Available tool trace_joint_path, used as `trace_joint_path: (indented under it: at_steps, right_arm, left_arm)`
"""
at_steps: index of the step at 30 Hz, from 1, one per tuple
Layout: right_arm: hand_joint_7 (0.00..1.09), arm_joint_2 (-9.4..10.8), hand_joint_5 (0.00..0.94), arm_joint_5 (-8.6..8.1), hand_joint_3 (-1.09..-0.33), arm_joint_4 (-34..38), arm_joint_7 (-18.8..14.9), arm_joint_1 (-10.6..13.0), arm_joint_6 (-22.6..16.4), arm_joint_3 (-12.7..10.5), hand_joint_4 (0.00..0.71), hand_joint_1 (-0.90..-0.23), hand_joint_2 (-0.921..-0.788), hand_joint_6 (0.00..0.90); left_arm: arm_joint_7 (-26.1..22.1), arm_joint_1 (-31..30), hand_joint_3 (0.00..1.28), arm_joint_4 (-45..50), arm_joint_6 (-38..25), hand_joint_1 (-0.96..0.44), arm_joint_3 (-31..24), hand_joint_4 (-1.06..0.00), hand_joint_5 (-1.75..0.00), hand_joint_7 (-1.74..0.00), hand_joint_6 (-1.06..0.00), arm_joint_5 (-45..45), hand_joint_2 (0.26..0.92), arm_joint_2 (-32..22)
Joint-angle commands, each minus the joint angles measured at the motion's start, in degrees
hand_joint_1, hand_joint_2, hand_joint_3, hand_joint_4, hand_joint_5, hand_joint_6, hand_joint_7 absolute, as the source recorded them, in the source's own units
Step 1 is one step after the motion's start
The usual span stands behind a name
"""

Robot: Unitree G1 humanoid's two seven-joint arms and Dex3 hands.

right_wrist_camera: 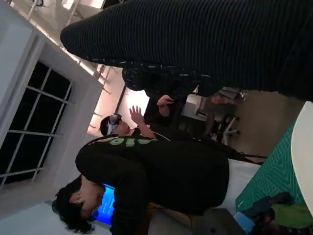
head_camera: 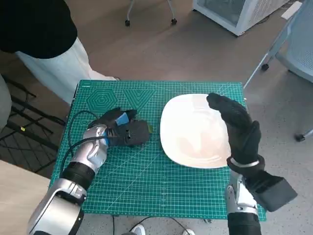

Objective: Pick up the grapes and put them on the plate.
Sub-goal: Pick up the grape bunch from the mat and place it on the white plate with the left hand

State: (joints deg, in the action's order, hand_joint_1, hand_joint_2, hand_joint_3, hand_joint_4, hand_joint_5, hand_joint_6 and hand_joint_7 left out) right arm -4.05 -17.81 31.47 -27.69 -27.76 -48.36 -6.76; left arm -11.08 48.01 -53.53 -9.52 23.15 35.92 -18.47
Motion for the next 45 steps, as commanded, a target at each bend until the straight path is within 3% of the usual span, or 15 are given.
trace_joint_path:
  at_steps: [1, 4, 7, 17, 25, 45]
  right_arm:
    - [0.56, 0.24, 0.001, 0.16, -0.694, 0.54, 0.18, 0.95, 0.46, -0.16, 0.355, -0.727, -0.921, 0.022]
    - [0.56, 0.25, 0.001, 0.05, -0.694, 0.68, 0.15, 0.85, 0.54, -0.21, 0.355, -0.727, -0.921, 0.021]
    - [0.56, 0.27, 0.001, 0.0, -0.694, 0.68, 0.18, 0.79, 0.63, -0.25, 0.355, -0.727, -0.921, 0.021]
    - [0.56, 0.47, 0.001, 0.05, -0.695, 0.38, 0.37, 0.69, 1.02, -0.15, 0.355, -0.727, -0.921, 0.02]
    - [0.56, 0.55, 0.001, -0.11, -0.695, 0.35, 0.29, 0.57, 1.27, -0.19, 0.355, -0.727, -0.921, 0.019]
    - [0.56, 0.54, 0.001, -0.31, -0.692, 0.59, 0.19, 0.37, 1.25, -0.41, 0.355, -0.734, -0.921, 0.017]
  left_arm:
    - [0.71, -2.07, 0.2, -0.57, 0.31, 0.23, 2.03, -0.6, -1.31, -0.22, -0.74, 1.13, 0.791, -0.13]
    - [1.4, -2.54, 0.12, 0.66, 0.01, 0.12, 2.93, -0.66, -1.23, -0.74, -0.7, 1.86, 0.87, -0.61]
    - [1.67, -3.04, 0.08, 2.06, -0.3, 0.04, 3.52, -0.68, -1.27, -0.92, -0.67, 2.43, 0.904, -1.06]
    - [1.03, -4.34, 0.12, 6.5, -1.33, 0.01, 4.31, -0.6, -1.43, -0.97, -0.64, 2.93, 0.92, -2.29]
    - [1.23, -4.43, 0.14, 6.55, -0.96, 0.0, 4.12, -0.57, -1.3, -1.22, -0.58, 2.59, 0.921, -2.51]
    - [1.06, -3.59, 0.17, 6.21, -0.95, 0.0, 3.8, -0.53, -1.32, -1.28, -0.54, 2.35, 0.92, -2.63]
